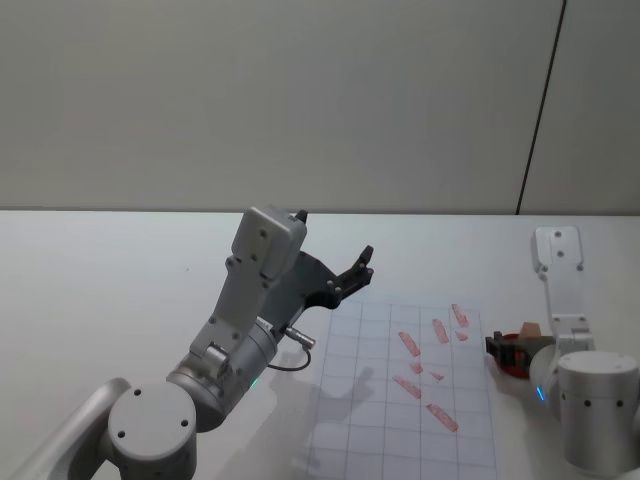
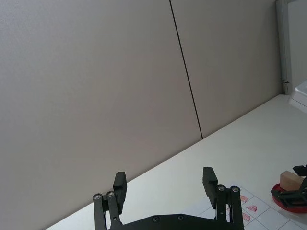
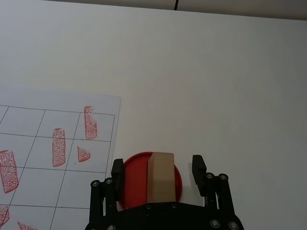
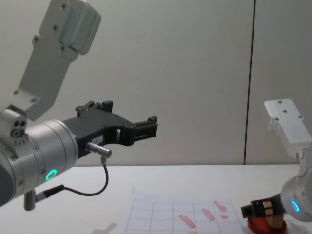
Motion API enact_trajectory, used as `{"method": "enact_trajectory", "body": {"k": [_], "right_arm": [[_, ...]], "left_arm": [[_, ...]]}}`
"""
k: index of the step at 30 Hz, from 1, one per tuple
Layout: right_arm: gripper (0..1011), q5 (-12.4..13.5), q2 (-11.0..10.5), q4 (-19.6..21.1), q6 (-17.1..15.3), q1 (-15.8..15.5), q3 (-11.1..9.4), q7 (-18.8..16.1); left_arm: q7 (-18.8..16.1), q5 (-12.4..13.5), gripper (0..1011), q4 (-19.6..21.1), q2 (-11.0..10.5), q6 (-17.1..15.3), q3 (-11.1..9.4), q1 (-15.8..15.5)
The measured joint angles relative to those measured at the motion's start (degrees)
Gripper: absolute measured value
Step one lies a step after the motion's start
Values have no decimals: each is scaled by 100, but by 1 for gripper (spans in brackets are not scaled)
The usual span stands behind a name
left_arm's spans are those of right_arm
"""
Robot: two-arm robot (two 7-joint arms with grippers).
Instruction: Use the one hand to pick up the stamp and affix it onto the A4 paper.
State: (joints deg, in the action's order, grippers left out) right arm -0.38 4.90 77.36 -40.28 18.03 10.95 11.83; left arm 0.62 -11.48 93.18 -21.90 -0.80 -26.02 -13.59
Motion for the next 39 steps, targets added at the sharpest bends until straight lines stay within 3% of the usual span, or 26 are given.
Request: {"method": "enact_trajectory", "body": {"k": [7,26,39], "right_arm": [[998,-40,2,23,71,-8,0,-45],[1001,-414,-52,269,798,1,47,-581],[1001,-517,-67,318,986,35,56,-746]], "left_arm": [[0,0,1002,0,0,0,0,0],[0,0,1002,0,0,0,0,0],[0,0,1002,0,0,0,0,0]]}}
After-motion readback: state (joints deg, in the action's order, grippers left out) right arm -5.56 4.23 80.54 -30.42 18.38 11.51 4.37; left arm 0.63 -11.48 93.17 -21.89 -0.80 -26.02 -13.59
